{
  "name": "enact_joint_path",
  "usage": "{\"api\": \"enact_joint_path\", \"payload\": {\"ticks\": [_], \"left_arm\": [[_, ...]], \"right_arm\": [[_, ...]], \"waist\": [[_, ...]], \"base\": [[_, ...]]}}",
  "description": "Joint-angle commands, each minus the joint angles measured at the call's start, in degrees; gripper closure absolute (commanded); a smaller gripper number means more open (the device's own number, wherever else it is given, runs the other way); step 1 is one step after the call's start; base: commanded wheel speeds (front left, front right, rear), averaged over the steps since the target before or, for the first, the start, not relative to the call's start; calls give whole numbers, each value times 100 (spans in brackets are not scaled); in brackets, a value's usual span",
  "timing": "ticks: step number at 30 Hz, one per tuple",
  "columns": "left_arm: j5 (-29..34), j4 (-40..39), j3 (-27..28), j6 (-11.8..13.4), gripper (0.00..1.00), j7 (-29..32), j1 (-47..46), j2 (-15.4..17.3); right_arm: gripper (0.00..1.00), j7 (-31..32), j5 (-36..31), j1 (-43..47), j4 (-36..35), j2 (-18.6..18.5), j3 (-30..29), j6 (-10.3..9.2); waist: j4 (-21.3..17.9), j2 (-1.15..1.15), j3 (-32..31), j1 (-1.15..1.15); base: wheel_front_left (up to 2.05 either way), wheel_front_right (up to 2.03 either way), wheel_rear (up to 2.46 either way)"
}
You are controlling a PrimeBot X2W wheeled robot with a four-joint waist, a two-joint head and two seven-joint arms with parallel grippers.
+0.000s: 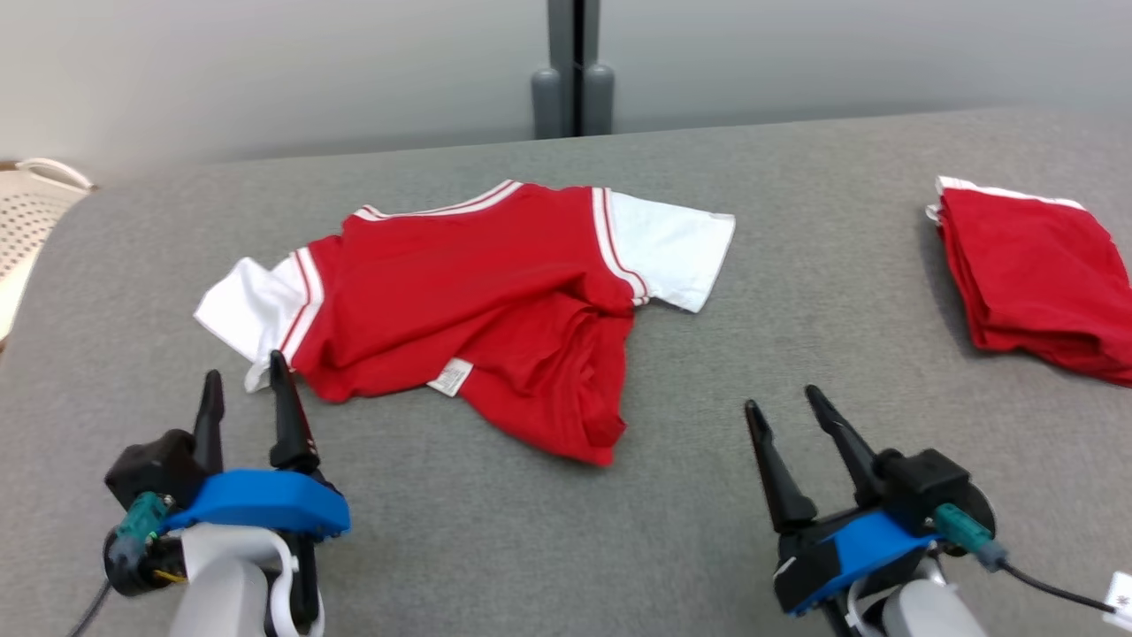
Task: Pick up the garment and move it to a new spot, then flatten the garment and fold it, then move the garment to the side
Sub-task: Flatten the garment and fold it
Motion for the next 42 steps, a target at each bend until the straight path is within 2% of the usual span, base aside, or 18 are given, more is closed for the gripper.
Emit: {"api": "enact_joint_path", "payload": {"ticks": [1, 7, 11, 19, 23, 24, 26, 30, 38, 42], "left_arm": [[89, -193, -53, -47, 0, -15, 239, -80], [227, -671, -304, -67, 0, -14, 598, -204], [220, -1002, -659, 1, 0, -15, 821, -240], [-49, -1169, -1033, 205, 0, -15, 964, -247], [-77, -1204, -1086, 260, 0, -15, 980, -247], [-90, -1210, -1104, 261, 0, -15, 983, -248], [-107, -1223, -1139, 279, 0, -15, 996, -248], [-138, -1251, -1224, 302, 0, -15, 1022, -247], [-205, -1417, -1524, 327, 0, -15, 932, -243], [-205, -1517, -1633, 335, 0, -15, 836, -244]], "right_arm": [[0, 65, 75, -146, 108, -8, 236, 2], [0, 370, 180, -446, 463, -8, 822, 2], [0, 630, 248, -802, 968, -9, 1190, 2], [0, 914, -225, -1280, 2173, -11, 1027, 2], [0, 823, -233, -1397, 2446, -10, 1032, 2], [52, 789, -257, -1446, 2526, -10, 1040, 2], [100, 744, -356, -1541, 2695, -12, 999, 2], [100, 677, -719, -1801, 2979, -142, 718, 2], [100, 878, -1262, -2442, 3349, -1209, 364, 1], [100, 1008, -1259, -2792, 3548, -1725, 320, 1]], "waist": [[158, 0, -30, 1], [548, 0, -68, 1], [933, 0, -56, 1], [1311, 0, -18, 1], [1350, 0, -5, 1], [1354, 0, -1, 1], [1344, 0, 8, 1], [1293, 0, 33, 1], [1321, 0, 207, 1], [1402, 0, 368, 1]], "base": [[0, 0, 0], [0, 0, 0], [0, 0, 0], [0, 0, 0], [0, 0, 0], [0, 0, 0], [0, 0, 0], [0, 0, 0], [0, 0, 0], [0, 0, 0]]}}
